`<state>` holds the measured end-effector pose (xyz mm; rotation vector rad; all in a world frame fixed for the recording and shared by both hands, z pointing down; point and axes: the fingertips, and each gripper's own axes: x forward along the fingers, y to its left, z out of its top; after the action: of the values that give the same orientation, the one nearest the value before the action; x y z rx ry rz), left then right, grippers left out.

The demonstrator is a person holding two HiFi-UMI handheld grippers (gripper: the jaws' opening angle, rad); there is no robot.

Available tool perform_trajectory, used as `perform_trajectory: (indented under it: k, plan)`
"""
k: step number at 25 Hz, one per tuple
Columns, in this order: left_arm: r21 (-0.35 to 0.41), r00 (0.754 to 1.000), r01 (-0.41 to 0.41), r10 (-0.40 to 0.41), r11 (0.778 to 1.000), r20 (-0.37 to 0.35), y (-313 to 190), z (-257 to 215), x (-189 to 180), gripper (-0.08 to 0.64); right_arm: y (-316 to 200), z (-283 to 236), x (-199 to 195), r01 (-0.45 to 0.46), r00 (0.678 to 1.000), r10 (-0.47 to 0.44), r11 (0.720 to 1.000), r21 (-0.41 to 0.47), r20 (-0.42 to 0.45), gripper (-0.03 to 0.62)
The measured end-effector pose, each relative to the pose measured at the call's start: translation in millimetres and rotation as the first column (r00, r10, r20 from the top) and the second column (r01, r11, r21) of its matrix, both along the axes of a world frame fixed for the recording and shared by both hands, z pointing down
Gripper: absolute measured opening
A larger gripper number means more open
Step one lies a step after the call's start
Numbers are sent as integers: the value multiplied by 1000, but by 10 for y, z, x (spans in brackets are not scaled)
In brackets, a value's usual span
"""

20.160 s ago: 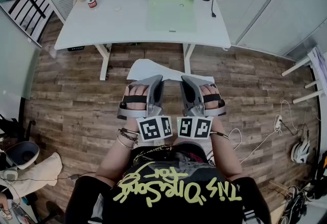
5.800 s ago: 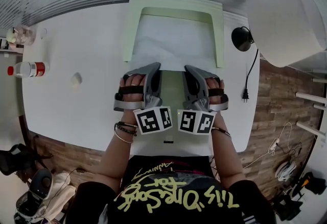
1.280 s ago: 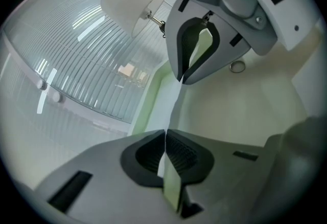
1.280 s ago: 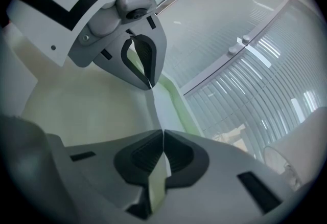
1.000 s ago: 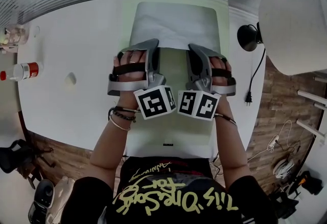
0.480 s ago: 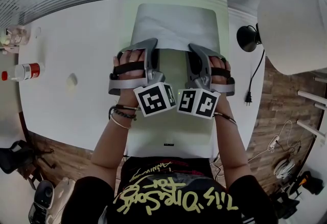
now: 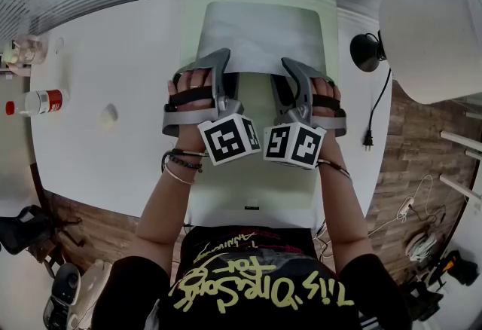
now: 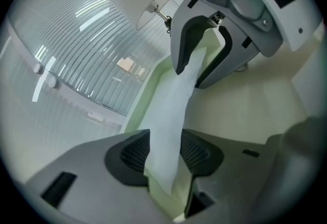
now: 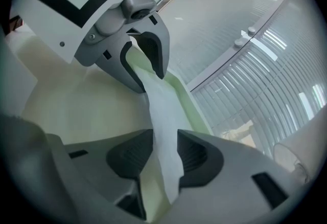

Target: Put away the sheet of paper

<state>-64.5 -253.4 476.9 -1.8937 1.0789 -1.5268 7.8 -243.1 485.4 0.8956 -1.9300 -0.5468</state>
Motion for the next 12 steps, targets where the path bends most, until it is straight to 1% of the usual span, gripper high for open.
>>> perform_trajectory:
  k: [5,8,12]
  plan:
    - [-38,1000,14,-14,999,0,42,68,-18,193,27,54,-22,12,1000,-12,1000,-11,-16,157]
    - [-45,1000,16,-16,999,3,43,74,-17,202,20,51,-18,7,1000,-7,1000,-10,-11,169]
    - [-50,1000,20,-20,999,0,49,80,-27,209,41,81,-26,16,1000,-17,1000,-19,-26,177]
